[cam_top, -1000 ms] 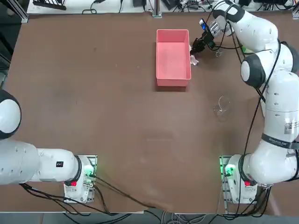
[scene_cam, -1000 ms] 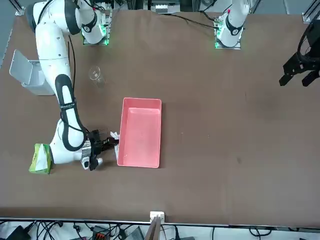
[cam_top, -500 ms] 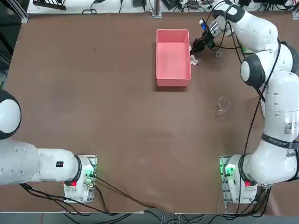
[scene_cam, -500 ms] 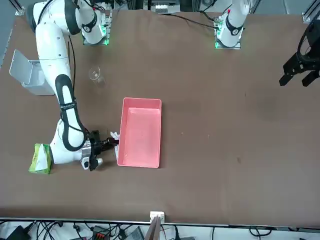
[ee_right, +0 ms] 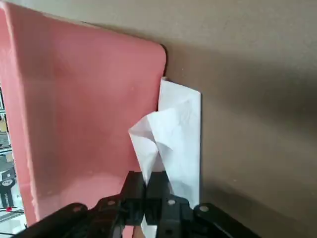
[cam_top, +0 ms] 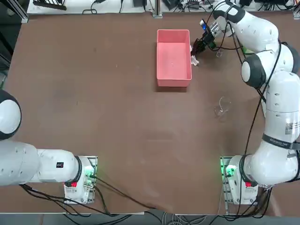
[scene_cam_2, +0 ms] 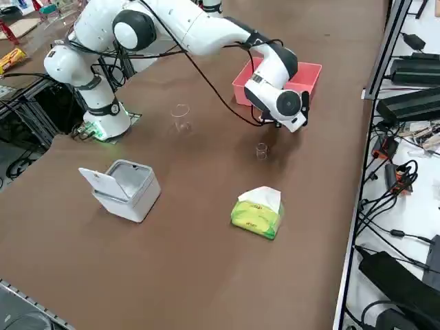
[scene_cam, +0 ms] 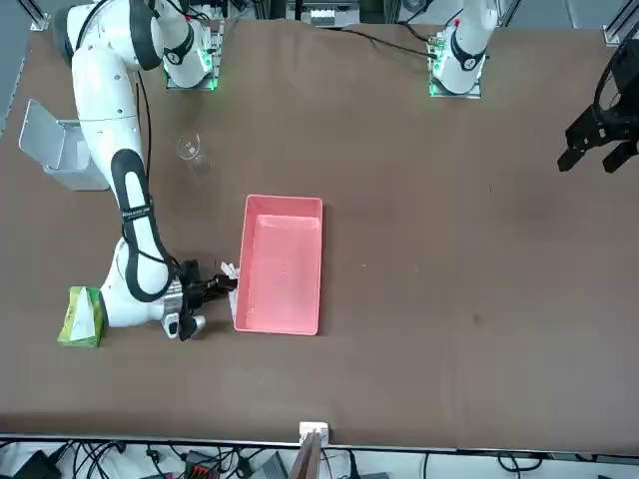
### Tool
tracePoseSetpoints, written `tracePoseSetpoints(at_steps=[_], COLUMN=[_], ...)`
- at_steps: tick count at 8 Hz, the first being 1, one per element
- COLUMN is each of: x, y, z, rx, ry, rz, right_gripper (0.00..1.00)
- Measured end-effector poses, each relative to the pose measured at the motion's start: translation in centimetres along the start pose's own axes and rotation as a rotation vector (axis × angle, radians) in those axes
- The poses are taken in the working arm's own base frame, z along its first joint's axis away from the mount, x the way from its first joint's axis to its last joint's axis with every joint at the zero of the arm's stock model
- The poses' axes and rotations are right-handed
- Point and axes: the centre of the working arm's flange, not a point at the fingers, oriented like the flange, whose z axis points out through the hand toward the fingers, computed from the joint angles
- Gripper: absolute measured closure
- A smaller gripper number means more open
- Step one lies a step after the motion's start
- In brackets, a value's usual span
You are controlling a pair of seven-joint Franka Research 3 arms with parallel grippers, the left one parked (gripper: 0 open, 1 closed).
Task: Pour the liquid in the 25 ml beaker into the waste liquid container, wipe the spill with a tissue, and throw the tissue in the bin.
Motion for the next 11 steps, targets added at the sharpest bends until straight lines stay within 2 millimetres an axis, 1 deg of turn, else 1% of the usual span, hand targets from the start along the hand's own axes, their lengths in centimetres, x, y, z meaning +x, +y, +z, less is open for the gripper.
tracePoseSetpoints(at_steps=[4,11], x=[-0.07,0.01], y=[0.36,0.32], z=[0.31,0.23], rx=[-0.001,-0.003], ry=[-0.002,0.001], rz=[0.004,0.002], right_gripper=[0.96,0.96])
